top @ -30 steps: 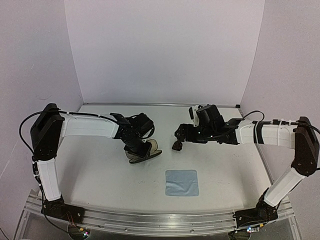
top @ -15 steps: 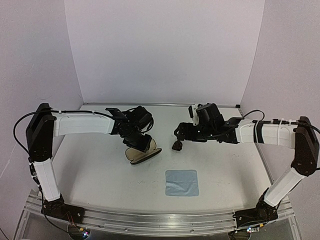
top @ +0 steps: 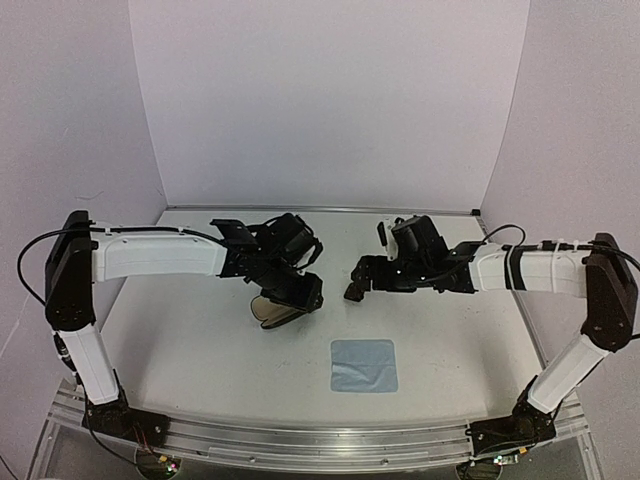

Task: Organize the sunglasses
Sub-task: Fold the glasses cleaning cloth at the center of the board.

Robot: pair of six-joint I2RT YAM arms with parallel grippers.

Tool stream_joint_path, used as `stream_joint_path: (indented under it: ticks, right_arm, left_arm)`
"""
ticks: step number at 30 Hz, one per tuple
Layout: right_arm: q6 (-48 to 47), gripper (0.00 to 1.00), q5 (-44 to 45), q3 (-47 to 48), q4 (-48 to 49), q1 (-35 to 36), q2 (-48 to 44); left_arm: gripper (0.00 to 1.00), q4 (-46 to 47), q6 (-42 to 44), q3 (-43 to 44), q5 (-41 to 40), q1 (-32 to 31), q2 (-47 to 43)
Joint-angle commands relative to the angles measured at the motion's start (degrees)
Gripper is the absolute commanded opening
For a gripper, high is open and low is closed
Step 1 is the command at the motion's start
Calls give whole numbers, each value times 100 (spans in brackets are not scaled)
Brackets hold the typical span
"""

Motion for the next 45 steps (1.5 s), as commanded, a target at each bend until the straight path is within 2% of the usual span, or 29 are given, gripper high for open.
stream_joint_path:
  ticks: [1, 12, 20, 28, 45]
  right_arm:
    - [4, 83, 101, -357, 78, -18, -254]
    - [168, 83, 36, -1237, 149, -23, -756]
    - [272, 83, -7, -1660, 164, -16, -804]
    - [337, 82, 27, -1784, 98, -11, -682]
    - [477, 81, 111, -1762, -69, 212, -239]
  left_arm:
    - [50, 103, -410, 274, 496, -231, 346]
    - [53, 168, -856, 398, 880, -396, 766]
    - [53, -38, -959, 823, 914, -397, 1146]
    - [53, -201, -897, 1145, 1200, -347, 1559]
    - [51, 167, -651, 891, 1969, -97, 1829]
